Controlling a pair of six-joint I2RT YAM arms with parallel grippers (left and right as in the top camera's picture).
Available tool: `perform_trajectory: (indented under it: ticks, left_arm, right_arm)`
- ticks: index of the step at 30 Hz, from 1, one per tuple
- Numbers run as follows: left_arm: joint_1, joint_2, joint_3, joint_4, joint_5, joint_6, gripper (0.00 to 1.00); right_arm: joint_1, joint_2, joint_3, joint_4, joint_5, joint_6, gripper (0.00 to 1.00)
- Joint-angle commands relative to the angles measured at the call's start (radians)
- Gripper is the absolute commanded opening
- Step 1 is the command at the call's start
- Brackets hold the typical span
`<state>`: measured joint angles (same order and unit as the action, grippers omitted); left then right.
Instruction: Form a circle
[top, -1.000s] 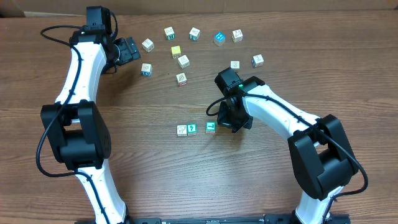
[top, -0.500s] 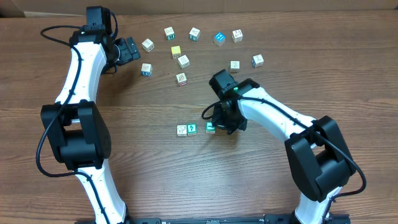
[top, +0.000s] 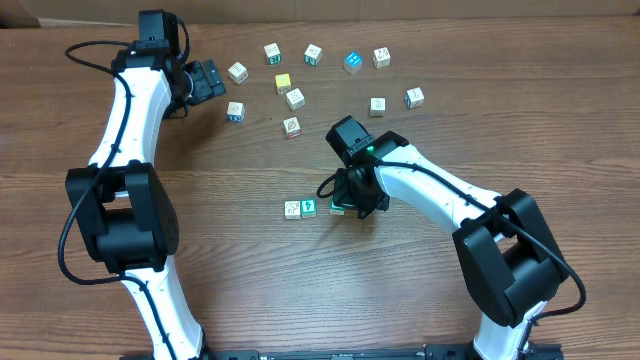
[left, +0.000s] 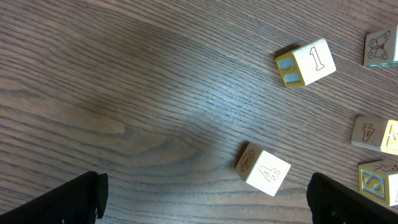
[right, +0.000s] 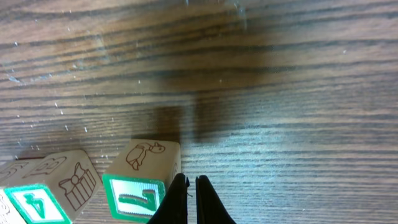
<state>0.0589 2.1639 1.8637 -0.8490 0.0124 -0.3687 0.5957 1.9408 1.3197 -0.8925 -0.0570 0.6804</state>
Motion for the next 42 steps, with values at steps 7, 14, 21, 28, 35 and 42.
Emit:
perform_trajectory:
  ticks: [7,14,21,28,35,42]
  left_arm:
    - [-0.007,-0.006,0.013,0.000,0.007,-0.021,1.00]
    - [-0.007,-0.006,0.013,0.000,0.007,-0.021,1.00]
    - [-0.007,-0.006,0.013,0.000,0.007,-0.021,0.99]
    - [-0.007,-0.006,0.013,0.000,0.007,-0.021,1.00]
    - [-0.007,-0.006,0.013,0.000,0.007,-0.021,1.00]
    - [-0.007,-0.006,0.013,0.000,0.007,-0.021,1.00]
  right_arm:
    - [0.000,0.003,-0.037,0.062,0.008,0.004,0.04]
    - [0.001,0.003,-0.037,0.089,-0.095,0.005,0.04]
    - [0.001,0.003,-0.038,0.098,-0.095,0.056,0.04]
    - [0.019,0.003,-0.038,0.119,-0.094,0.052,0.04]
    - [0.028,0.003,-0.038,0.125,-0.094,0.053,0.04]
    - [0.028,0.003,-0.038,0.124,-0.094,0.079,0.04]
